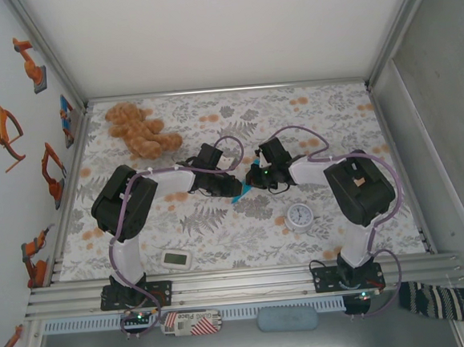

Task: Fold a paper plane with a square sheet of paper (pick it up from the middle)
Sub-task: Fold the wing for the fifth time at the center of the table.

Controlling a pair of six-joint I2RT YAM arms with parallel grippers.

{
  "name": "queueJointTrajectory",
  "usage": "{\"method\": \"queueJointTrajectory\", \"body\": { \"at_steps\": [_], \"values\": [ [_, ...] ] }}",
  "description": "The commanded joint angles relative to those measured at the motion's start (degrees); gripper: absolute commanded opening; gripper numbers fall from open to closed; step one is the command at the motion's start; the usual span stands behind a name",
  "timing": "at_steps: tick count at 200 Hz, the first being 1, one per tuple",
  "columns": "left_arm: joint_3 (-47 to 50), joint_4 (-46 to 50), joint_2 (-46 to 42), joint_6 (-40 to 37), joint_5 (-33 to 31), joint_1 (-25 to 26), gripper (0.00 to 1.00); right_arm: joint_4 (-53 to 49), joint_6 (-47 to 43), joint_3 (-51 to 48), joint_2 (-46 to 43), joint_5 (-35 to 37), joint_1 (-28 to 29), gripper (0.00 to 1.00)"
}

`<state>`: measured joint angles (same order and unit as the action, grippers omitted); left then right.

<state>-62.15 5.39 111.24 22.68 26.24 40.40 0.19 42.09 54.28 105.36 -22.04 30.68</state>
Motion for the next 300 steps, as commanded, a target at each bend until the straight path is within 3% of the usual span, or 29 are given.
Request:
{"method": "queueJointTrajectory", "body": {
  "at_steps": [1, 107, 159, 191, 225, 251, 300],
  "values": [
    [1.2, 4.4, 4.7, 0.2, -2.6, 0.5, 0.23, -2.7, -1.1, 1.9, 1.6, 0.7, 0.1, 0.08],
    [0.4, 5.9, 2.9, -0.1, -3.2, 0.5, 0.24, -8.8, -2.3, 4.0, 3.8, 2.8, 0.1, 0.08],
    [1.3, 6.6, -7.3, 0.5, -7.0, 0.5, 0.37, -10.0, -2.4, 4.3, 4.7, 3.1, 0.2, 0.08],
    [1.4, 6.5, -11.0, 1.2, -6.6, 0.5, 0.39, -10.0, -2.4, 4.7, 5.1, 3.0, 0.1, 0.08],
    [1.4, 2.2, -10.5, 3.5, -0.2, 0.6, 0.29, -9.7, -2.1, 4.4, 5.2, 3.0, 0.1, 0.08],
    [0.4, 1.6, -7.7, 4.1, 1.0, 0.7, 0.21, -9.3, -1.9, 4.3, 5.3, 2.5, 0.1, 0.07],
    [-1.6, 2.3, -3.7, 3.6, 3.6, 1.0, 0.17, -9.1, -1.9, 4.4, 5.0, 1.9, 0.1, 0.07]
  ]
}}
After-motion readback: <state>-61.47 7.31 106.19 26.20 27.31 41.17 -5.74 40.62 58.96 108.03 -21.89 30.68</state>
